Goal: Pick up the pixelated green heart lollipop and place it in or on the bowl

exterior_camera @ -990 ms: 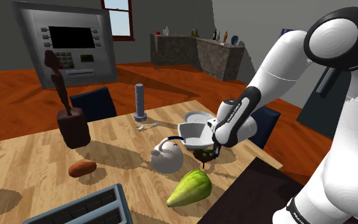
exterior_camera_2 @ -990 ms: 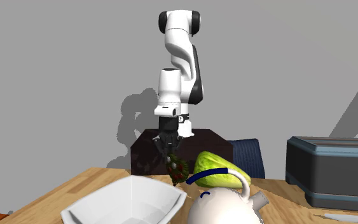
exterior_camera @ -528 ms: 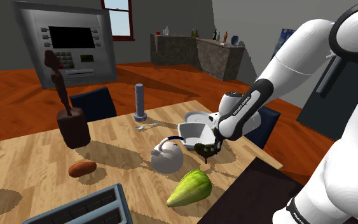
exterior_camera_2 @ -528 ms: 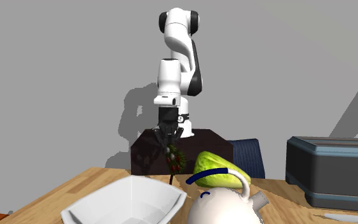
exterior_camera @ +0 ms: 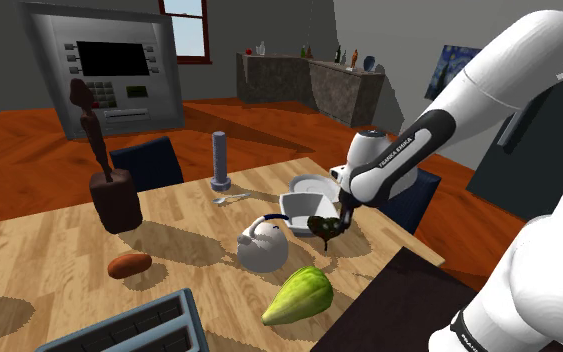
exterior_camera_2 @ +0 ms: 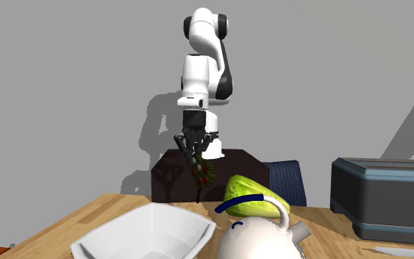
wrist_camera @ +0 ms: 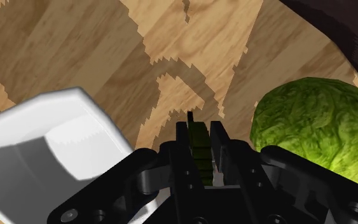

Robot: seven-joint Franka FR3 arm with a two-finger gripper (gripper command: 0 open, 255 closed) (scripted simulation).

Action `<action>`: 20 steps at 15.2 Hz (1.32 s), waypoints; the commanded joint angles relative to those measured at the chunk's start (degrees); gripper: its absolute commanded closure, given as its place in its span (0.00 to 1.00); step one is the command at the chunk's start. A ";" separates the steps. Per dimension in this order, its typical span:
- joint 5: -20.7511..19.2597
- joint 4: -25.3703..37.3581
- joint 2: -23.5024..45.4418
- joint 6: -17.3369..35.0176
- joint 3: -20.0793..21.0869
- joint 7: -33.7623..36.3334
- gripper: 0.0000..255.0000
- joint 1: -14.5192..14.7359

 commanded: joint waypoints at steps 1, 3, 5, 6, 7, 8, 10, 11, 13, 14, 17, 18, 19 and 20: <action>-0.90 0.01 -2.19 -2.20 -0.02 0.69 1.00 -0.04; -1.49 0.15 -4.05 -4.16 0.03 1.07 1.00 -0.16; -1.96 0.34 -5.85 -6.14 0.10 1.37 1.00 -0.27; -2.16 0.46 -6.73 -7.13 0.15 1.50 1.00 -0.33; -2.34 0.60 -7.59 -8.11 0.20 1.61 1.00 -0.38; -2.50 0.75 -8.43 -9.10 0.26 1.71 1.00 -0.43; -2.77 1.10 -10.06 -11.07 0.39 1.88 1.00 -0.53; -2.88 1.29 -10.86 -12.06 0.46 1.95 1.00 -0.58; -3.06 1.73 -12.39 -14.01 0.60 2.07 1.00 -0.66; -3.13 1.97 -13.12 -14.99 0.67 2.11 1.00 -0.69; -2.14 6.46 -10.39 -16.65 -0.50 -0.21 1.00 -0.84; -1.54 8.67 -8.79 -17.24 -1.07 -1.38 1.00 -0.90; -0.90 10.92 -7.18 -17.87 -1.59 -2.56 1.00 -0.97; -0.21 13.21 -5.57 -18.54 -2.07 -3.74 1.00 -1.09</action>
